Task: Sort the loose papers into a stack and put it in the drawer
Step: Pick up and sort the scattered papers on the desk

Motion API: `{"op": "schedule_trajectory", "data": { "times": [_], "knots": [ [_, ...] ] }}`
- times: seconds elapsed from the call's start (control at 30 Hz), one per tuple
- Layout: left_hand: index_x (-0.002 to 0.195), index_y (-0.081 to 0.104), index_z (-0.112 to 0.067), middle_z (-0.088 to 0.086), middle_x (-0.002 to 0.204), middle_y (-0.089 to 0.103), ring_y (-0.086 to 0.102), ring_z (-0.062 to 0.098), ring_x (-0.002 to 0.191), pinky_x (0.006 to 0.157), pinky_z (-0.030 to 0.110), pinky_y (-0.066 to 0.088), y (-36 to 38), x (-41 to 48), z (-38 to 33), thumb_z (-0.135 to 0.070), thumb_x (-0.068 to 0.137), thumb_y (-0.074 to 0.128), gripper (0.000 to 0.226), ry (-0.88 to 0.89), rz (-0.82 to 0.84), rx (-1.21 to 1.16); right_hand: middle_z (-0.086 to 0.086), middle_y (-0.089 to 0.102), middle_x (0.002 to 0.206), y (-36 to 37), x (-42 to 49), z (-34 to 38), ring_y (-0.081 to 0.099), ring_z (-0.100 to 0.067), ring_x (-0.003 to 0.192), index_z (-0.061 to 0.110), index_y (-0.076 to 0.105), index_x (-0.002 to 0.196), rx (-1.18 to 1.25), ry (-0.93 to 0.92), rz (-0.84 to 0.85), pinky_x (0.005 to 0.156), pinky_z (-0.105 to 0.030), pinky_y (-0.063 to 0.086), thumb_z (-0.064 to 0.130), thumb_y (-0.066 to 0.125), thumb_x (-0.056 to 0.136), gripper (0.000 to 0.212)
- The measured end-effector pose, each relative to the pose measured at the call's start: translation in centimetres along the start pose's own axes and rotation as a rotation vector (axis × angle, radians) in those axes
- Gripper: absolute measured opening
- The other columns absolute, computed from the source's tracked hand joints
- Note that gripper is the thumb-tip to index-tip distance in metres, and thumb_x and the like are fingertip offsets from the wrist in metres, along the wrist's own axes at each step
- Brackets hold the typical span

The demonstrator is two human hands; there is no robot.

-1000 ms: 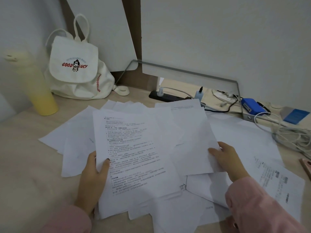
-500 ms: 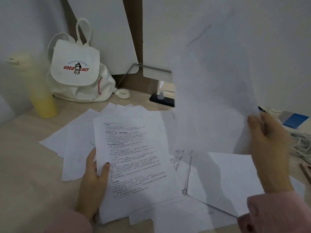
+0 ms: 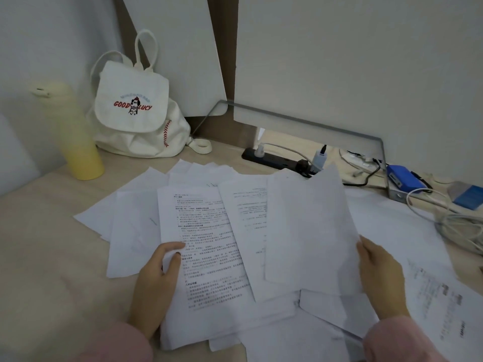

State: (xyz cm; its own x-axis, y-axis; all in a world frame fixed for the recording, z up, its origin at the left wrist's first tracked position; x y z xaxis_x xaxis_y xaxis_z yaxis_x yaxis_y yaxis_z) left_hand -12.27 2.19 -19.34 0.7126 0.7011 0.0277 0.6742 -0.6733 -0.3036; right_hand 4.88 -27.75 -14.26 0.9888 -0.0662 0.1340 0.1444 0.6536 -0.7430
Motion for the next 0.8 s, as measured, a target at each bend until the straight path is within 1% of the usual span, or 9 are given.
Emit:
{"op": "schedule_trajectory", "data": {
  "times": [0.13,0.27,0.33,0.4,0.5,0.53,0.6,0.63,0.8],
  "knots": [
    [0.091,0.062,-0.023,-0.019,0.100,0.061,0.055,-0.003,0.091,0.070,0.012,0.039,0.0,0.2,0.1,-0.011,0.095,0.047,0.020,-0.002,-0.011,0.028,-0.018,0.066,0.105,-2.3,0.2,2.8,0.058,-0.029,0.087,0.016,0.059,0.124,-0.069,-0.189,-0.190,0.075,-0.033,0.039,0.018,0.038,0.098,0.033],
    [0.090,0.063,-0.024,-0.020,0.095,0.064,0.056,-0.004,0.090,0.070,0.011,0.040,0.0,0.1,0.0,-0.012,0.095,0.047,0.020,-0.008,-0.005,0.031,-0.010,0.070,0.099,-3.6,-2.1,8.3,0.054,-0.015,0.069,0.014,0.061,0.123,-0.049,-0.605,-0.318,0.059,-0.021,0.042,0.018,0.045,0.094,0.033],
    [0.088,0.063,-0.026,-0.023,0.095,0.065,0.056,-0.010,0.090,0.072,0.008,0.042,0.0,0.1,0.0,-0.013,0.094,0.047,0.021,-0.001,-0.003,0.019,-0.005,0.071,0.106,-2.3,-4.0,10.1,0.065,-0.018,0.076,0.017,0.064,0.120,-0.070,-0.766,-0.269,0.063,-0.024,0.052,0.020,0.047,0.089,0.035],
    [0.087,0.064,-0.026,-0.025,0.095,0.066,0.055,-0.009,0.093,0.077,0.010,0.041,0.0,0.1,-0.2,-0.017,0.095,0.047,0.021,-0.018,-0.002,-0.028,-0.004,0.073,0.106,0.2,-6.0,11.1,0.071,-0.018,0.084,0.017,0.068,0.115,-0.126,-0.896,-0.213,0.067,-0.026,0.055,0.011,0.061,0.081,0.035],
    [0.093,0.068,-0.023,-0.024,0.117,0.053,0.048,-0.005,0.109,0.088,0.014,0.032,0.2,-0.2,-0.8,-0.029,0.097,0.040,0.029,-0.094,-0.009,-0.128,0.004,0.076,0.089,4.9,-8.7,11.2,0.072,-0.012,0.072,0.020,0.074,0.101,-0.189,-0.981,-0.004,0.055,-0.019,0.054,0.003,0.084,0.052,0.053],
    [0.094,0.069,-0.023,-0.028,0.116,0.050,0.045,-0.009,0.109,0.090,0.013,0.030,0.2,-0.3,-1.0,-0.033,0.098,0.038,0.033,-0.112,-0.012,-0.166,0.008,0.075,0.081,6.3,-9.5,10.9,0.070,-0.009,0.064,0.023,0.074,0.096,-0.222,-0.985,0.060,0.048,-0.016,0.050,0.006,0.086,0.045,0.055],
    [0.088,0.069,-0.026,-0.041,0.092,0.060,0.054,-0.019,0.090,0.079,0.009,0.035,0.2,-0.5,-1.4,-0.037,0.097,0.035,0.037,-0.132,0.006,-0.222,0.015,0.071,0.070,8.5,-10.7,10.3,0.064,-0.006,0.053,0.027,0.073,0.090,-0.255,-0.978,0.157,0.039,-0.013,0.041,0.011,0.085,0.039,0.055],
    [0.084,0.069,-0.027,-0.036,0.082,0.066,0.057,-0.016,0.084,0.074,0.011,0.037,0.2,-0.4,-1.4,-0.037,0.097,0.035,0.037,-0.129,0.013,-0.211,0.016,0.069,0.067,9.3,-11.1,10.0,0.062,-0.006,0.050,0.028,0.072,0.088,-0.252,-0.973,0.186,0.037,-0.013,0.039,0.014,0.085,0.039,0.053],
    [0.083,0.063,-0.026,-0.013,0.081,0.069,0.062,0.005,0.086,0.077,0.026,0.046,0.2,0.2,-0.4,-0.038,0.091,0.050,0.020,-0.091,-0.003,-0.106,0.022,0.069,0.069,10.2,-12.1,9.4,0.063,0.001,0.055,0.033,0.072,0.085,-0.194,-0.973,0.249,0.037,-0.010,0.038,0.023,0.086,0.039,0.049]
  ]
}}
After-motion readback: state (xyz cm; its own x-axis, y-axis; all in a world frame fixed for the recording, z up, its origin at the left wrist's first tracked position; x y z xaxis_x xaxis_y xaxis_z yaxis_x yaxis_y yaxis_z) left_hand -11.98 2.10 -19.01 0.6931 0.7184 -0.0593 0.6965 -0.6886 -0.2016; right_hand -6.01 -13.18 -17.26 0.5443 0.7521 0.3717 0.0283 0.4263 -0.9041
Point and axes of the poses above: each hand's wrist, its own x-axis towards the middle knuckle, its own y-axis out of the palm, z = x × y, the point moved 2 cm from there along x, towards the middle knuckle
